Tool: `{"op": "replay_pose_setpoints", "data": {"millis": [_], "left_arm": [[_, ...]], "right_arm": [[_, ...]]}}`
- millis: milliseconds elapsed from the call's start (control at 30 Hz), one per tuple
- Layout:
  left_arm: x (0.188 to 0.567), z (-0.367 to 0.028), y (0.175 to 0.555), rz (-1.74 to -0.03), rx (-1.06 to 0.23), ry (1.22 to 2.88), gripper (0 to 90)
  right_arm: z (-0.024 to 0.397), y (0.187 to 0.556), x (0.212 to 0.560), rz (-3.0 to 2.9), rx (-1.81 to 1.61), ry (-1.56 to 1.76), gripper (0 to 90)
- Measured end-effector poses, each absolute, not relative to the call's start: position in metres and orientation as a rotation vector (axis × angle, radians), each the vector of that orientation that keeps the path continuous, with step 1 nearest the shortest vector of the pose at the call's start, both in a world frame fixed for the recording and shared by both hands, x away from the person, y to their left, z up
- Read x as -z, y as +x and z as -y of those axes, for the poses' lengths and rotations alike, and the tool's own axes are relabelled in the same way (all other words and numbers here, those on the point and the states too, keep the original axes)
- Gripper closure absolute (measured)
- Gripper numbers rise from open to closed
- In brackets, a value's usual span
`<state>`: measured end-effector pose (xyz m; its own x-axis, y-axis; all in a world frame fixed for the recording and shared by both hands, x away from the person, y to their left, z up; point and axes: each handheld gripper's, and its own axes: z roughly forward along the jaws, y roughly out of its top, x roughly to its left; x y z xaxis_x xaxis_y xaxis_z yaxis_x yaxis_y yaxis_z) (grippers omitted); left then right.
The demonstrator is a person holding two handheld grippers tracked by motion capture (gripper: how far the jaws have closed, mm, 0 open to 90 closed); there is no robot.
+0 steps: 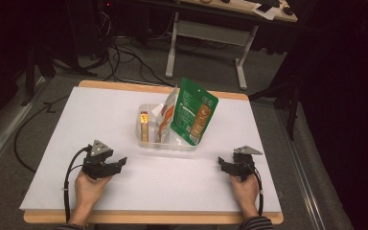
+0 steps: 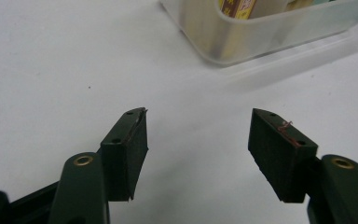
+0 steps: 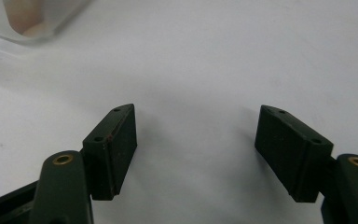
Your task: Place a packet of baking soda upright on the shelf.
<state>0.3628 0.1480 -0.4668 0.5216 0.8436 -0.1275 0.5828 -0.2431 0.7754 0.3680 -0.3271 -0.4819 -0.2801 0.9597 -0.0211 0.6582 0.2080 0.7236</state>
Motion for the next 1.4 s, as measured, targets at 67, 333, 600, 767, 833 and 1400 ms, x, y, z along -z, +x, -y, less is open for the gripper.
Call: {"op": "replay_pose_setpoints", "data": {"millis": [67,333,600,767,833,1400], "left_arm": [[0.469,-0.149,0.363,-1.173,-0.403,1.951,37.5],[0.478,-0.149,0.369,-1.206,-0.431,1.985,37.0],[0.483,-0.147,0.373,-1.225,-0.464,2.008,36.6],[0.484,-0.147,0.374,-1.226,-0.501,2.01,36.5],[0.485,-0.146,0.375,-1.231,-0.515,2.008,36.5],[0.487,-0.146,0.375,-1.248,-0.548,1.999,33.6]], "right_arm": [[0.327,0.368,0.482,-2.015,-0.844,1.498,29.7],[0.327,0.368,0.482,-2.015,-0.844,1.497,29.7],[0.327,0.368,0.482,-2.016,-0.844,1.497,29.7],[0.327,0.368,0.482,-2.015,-0.844,1.497,29.7],[0.327,0.368,0.482,-2.016,-0.844,1.497,29.7],[0.327,0.368,0.482,-2.016,-0.845,1.498,29.7]]}}
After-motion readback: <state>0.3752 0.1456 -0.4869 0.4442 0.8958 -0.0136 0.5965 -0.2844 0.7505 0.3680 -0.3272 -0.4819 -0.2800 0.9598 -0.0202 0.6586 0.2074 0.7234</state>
